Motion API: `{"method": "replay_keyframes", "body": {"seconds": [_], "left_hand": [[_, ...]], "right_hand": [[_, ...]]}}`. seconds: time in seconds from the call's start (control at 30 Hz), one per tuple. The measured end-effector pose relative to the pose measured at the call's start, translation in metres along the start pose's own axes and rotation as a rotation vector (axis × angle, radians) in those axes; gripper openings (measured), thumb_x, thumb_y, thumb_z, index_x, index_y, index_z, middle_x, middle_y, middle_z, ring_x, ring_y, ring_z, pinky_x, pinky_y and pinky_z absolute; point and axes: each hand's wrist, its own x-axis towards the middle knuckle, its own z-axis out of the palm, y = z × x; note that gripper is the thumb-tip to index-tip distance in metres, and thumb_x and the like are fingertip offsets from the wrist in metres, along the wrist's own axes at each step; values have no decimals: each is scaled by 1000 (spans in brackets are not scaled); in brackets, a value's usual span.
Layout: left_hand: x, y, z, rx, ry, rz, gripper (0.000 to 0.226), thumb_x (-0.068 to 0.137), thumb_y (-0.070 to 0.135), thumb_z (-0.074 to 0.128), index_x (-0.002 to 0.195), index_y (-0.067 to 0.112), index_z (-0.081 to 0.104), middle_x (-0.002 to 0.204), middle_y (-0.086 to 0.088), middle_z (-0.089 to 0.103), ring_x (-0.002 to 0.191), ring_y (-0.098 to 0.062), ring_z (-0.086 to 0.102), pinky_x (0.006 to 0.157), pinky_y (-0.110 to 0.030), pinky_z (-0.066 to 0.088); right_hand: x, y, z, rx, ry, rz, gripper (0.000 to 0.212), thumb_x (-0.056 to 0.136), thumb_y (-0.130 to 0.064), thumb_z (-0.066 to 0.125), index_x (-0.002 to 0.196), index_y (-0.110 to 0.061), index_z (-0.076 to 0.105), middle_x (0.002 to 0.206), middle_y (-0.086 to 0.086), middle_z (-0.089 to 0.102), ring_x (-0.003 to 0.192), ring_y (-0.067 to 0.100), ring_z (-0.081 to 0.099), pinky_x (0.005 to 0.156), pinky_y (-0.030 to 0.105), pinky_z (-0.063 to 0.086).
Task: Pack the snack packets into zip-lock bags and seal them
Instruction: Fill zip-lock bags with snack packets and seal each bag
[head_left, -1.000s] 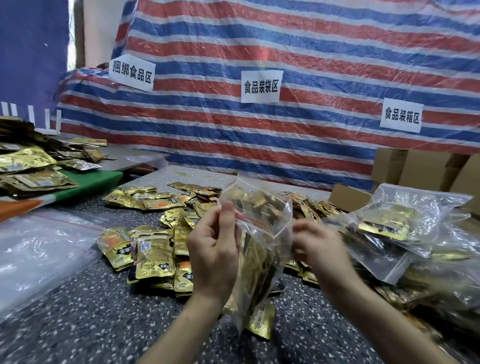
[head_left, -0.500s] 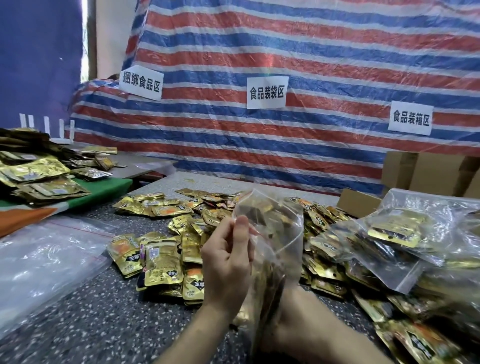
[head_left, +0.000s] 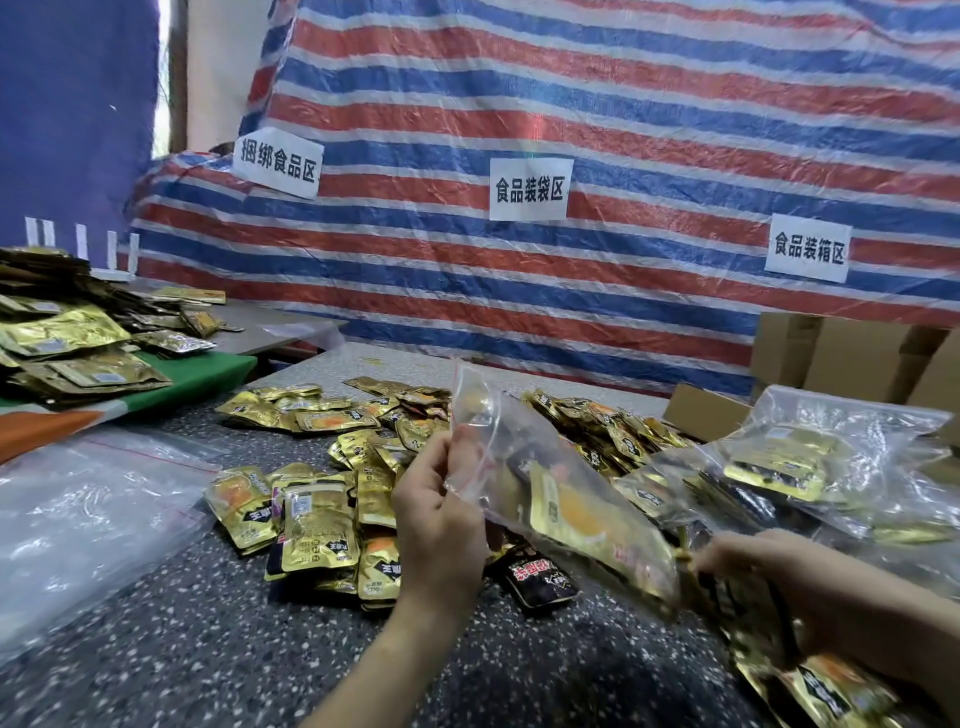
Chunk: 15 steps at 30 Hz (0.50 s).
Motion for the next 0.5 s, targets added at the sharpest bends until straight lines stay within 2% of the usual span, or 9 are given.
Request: {"method": "replay_keyframes", "body": {"seconds": [0.07, 0.1, 0.13, 0.2, 0.23, 0.3, 0.4, 0.43, 0.5], "left_hand": [[4, 2, 0, -73, 11, -27, 36, 102, 20, 48, 81, 32, 74, 79, 7, 74, 72, -6, 70, 61, -20, 57], [5, 3, 0, -102, 20, -38, 33, 100, 29, 47, 79, 30, 73, 78, 5, 73, 72, -8, 70, 62, -20, 57], [6, 1, 0, -125, 22, -47, 33, 97, 36, 46, 78, 28, 72, 76, 4, 72, 72, -12, 69, 65, -26, 58], [7, -2, -1, -154, 3, -61, 35, 96, 42, 45, 75, 28, 70, 74, 4, 69, 71, -16, 67, 70, -39, 59], [6, -2, -2, -160, -13, -61, 36, 97, 41, 45, 73, 29, 70, 73, 6, 69, 71, -14, 67, 69, -39, 58], [5, -3, -1, -174, -63, -53, 38, 98, 38, 44, 71, 30, 70, 72, 8, 69, 68, -8, 67, 65, -28, 57], [4, -5, 0, -165, -158, -52, 39, 100, 33, 43, 73, 30, 72, 70, 11, 69, 62, -2, 65, 62, -17, 54], [4, -5, 0, -162, -184, -64, 38, 100, 33, 44, 77, 31, 74, 71, 10, 70, 63, -3, 65, 62, -18, 54], [3, -8, 0, -157, -231, -89, 36, 100, 35, 45, 82, 30, 75, 72, 8, 71, 63, -6, 67, 63, -22, 56]], "right_hand": [[-1, -3, -2, 171, 20, 12, 70, 52, -52, 83, 104, -4, 76, 100, 22, 75, 68, 24, 65, 53, 24, 47], [-1, -5, -3, 256, 26, -5, 73, 53, -49, 82, 109, -2, 73, 101, 25, 74, 70, 27, 65, 50, 25, 48], [2, -8, -4, 324, 41, -36, 77, 51, -48, 80, 111, 0, 70, 100, 27, 73, 74, 30, 65, 51, 27, 48], [1, -16, 1, 440, 58, -162, 74, 48, -47, 81, 108, -5, 73, 98, 23, 75, 82, 32, 63, 63, 34, 48], [-3, -22, 6, 495, 42, -246, 70, 46, -49, 85, 104, -11, 77, 100, 19, 75, 84, 30, 64, 69, 36, 49], [-12, -34, 18, 643, -45, -391, 72, 39, -52, 94, 101, -18, 80, 110, 14, 75, 88, 25, 71, 77, 41, 58], [-20, -51, 28, 928, -162, -503, 88, 41, -34, 100, 117, 0, 71, 123, 19, 69, 109, 32, 70, 79, 46, 60], [-21, -57, 31, 989, -179, -551, 86, 43, -29, 100, 116, 2, 68, 123, 19, 68, 113, 36, 67, 82, 48, 59], [-23, -70, 40, 1025, -168, -657, 63, 47, -25, 98, 100, -4, 70, 111, 17, 70, 111, 36, 68, 85, 50, 59]]}}
